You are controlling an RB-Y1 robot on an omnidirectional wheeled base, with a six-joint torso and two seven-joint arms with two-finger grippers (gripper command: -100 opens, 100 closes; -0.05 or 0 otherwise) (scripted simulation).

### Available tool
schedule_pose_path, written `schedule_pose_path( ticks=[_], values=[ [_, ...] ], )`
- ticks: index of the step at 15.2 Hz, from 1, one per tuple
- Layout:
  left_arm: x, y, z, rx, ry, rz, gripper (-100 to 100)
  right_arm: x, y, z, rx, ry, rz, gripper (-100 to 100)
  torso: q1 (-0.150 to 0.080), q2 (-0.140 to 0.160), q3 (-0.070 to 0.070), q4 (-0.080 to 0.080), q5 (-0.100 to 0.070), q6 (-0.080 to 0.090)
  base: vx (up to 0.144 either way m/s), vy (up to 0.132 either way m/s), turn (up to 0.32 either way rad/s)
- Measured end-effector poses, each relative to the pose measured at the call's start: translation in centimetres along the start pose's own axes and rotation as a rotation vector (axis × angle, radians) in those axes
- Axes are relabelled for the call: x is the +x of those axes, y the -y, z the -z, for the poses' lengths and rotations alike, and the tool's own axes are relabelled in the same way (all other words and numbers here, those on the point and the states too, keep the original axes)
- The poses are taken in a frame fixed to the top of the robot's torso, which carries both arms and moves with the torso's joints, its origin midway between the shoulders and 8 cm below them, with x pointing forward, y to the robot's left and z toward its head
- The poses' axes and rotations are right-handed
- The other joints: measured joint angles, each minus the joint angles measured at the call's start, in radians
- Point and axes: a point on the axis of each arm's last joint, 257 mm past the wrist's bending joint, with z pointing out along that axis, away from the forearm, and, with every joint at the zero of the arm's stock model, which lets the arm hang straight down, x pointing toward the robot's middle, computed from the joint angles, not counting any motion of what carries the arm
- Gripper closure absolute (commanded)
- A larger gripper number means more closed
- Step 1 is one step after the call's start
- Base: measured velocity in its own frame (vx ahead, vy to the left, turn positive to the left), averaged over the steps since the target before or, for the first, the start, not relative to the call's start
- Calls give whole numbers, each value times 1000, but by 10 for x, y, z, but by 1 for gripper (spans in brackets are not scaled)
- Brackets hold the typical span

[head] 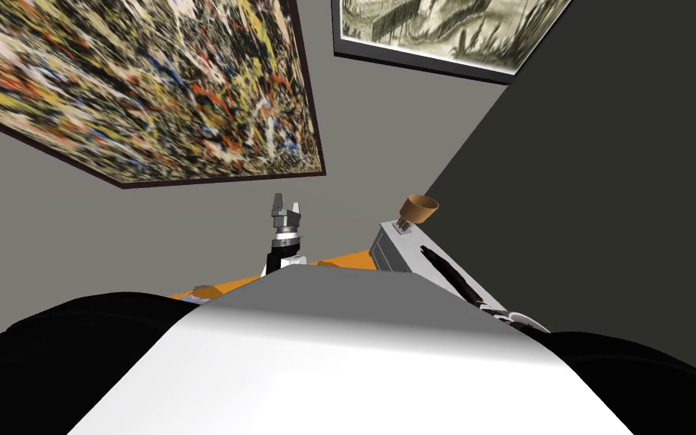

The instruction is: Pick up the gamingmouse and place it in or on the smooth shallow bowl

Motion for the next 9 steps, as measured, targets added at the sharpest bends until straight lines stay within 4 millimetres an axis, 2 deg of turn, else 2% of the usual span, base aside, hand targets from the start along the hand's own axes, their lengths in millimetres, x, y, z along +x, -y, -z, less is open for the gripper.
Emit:
schedule_pose_path(
  ticks=[4, 7, 9],
  values=[
    [0, 0, 0, 0, 0, 0, 0, 9, -19, 12, -58, 16, -6, -100, 7, -8, -4, -2, 1, -1, 119, 165, -73],
    [0, 0, 0, 0, 0, 0, 0, -5, -38, 20, -102, 58, -16, -100, 5, -8, -5, -2, 1, -1, 114, 125, 61],
    [0, 0, 0, 0, 0, 0, 0, -24, -50, 22, -130, 102, -31, -100, 3, -8, -5, -2, 0, -2, 77, 85, 122]
  ],
)
